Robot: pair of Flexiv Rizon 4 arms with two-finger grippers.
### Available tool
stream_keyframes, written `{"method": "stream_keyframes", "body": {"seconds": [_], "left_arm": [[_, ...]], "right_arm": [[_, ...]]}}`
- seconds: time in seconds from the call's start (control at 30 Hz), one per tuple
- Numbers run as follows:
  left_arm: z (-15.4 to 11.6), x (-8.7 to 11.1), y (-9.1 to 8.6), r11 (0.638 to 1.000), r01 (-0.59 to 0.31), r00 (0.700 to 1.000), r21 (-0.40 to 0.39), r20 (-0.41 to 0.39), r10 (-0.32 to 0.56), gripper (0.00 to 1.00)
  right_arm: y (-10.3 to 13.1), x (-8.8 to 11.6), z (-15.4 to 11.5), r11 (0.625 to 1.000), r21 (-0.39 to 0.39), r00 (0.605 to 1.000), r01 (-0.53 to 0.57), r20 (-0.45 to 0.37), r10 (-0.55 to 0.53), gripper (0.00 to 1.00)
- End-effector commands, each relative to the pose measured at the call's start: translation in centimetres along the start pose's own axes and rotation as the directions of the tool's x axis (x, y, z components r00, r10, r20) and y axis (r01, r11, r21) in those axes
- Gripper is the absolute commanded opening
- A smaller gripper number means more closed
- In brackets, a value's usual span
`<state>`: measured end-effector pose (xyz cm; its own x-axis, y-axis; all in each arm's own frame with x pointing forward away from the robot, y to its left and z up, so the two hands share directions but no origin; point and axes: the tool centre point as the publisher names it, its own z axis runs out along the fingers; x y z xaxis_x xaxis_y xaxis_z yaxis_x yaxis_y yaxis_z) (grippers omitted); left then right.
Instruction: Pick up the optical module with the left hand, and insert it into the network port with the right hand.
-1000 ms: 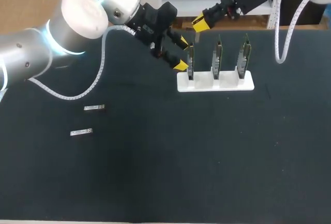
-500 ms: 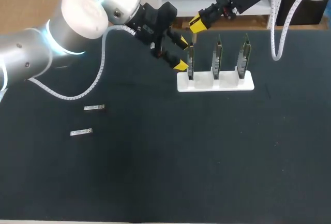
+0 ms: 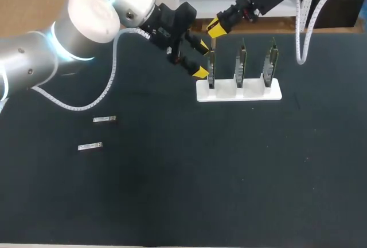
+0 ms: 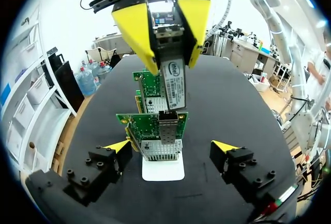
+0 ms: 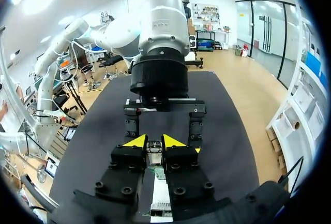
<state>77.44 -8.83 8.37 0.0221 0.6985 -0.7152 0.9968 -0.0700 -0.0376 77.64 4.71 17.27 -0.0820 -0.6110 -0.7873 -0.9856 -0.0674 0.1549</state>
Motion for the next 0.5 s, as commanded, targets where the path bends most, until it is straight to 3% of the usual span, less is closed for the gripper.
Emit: {"method": "stream_keyframes", "body": {"seconds": [0.03,0.5], "left_arm": [[0.0,-0.04,0.05,1.0,0.001,1.0,0.001,-0.003,-0.001,1.0],[0.0,-0.04,0.05,1.0,0.001,1.0,0.001,-0.003,-0.001,1.0]], "right_arm": [[0.02,-0.02,0.11,1.0,0.002,1.0,-0.001,-0.002,0.001,0.0],[0.27,0.05,0.49,1.0,0.026,1.0,0.007,-0.027,-0.006,0.0]]}}
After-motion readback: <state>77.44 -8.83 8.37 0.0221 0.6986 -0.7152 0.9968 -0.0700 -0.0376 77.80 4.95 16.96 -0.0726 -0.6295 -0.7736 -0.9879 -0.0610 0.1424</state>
